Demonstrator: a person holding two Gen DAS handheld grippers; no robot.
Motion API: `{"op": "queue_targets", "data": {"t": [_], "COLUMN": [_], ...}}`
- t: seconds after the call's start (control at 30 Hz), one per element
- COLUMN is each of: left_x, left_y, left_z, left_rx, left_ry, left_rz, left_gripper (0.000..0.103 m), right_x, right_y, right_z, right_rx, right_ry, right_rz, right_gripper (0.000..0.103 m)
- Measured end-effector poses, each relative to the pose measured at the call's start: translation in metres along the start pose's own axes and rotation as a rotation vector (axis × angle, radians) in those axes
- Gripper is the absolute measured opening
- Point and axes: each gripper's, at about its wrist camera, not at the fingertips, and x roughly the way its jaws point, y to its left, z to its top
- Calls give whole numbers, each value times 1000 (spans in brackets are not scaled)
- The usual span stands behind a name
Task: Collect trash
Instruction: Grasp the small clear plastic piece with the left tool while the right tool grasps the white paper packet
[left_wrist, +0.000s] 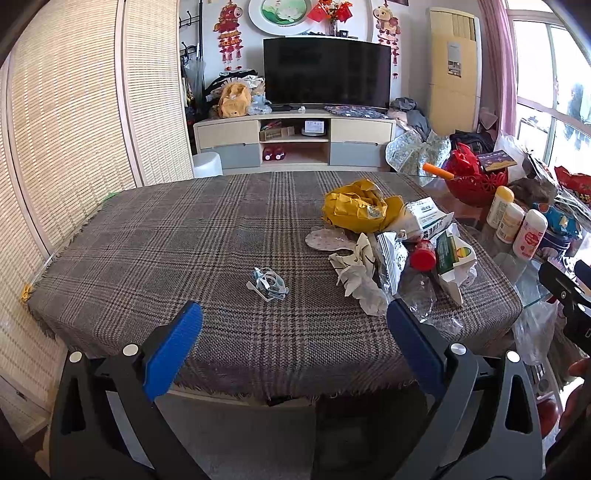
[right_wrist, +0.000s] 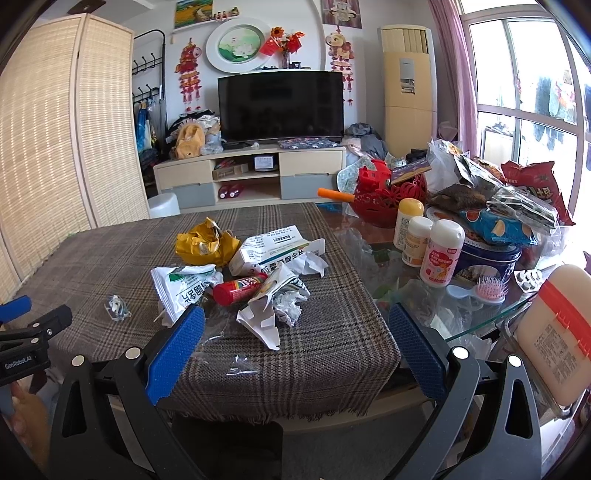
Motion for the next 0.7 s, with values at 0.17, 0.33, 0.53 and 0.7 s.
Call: {"op": "queue_targets", "data": {"t": [0.17,0.33,0.53,0.7], "left_x": [0,-1,2,5], "left_y": [2,2,2,4], "left_z": [1,1,-2,-7], "left_rx": [-2,2,18,53], "left_ry": [2,7,39,63], "left_rz": [2,3,-10,-19], "left_gripper": [95,95,95,95], "right_x": [0,0,8,25], "right_y": [-2,-3,-1,-3], "right_z": [0,2,-2,-10], "right_rx": [7,7,-10,-7], "right_ry": [2,6,47,142], "right_rz": [-2,-4,-7,18], "right_gripper": [100,100,100,100]}}
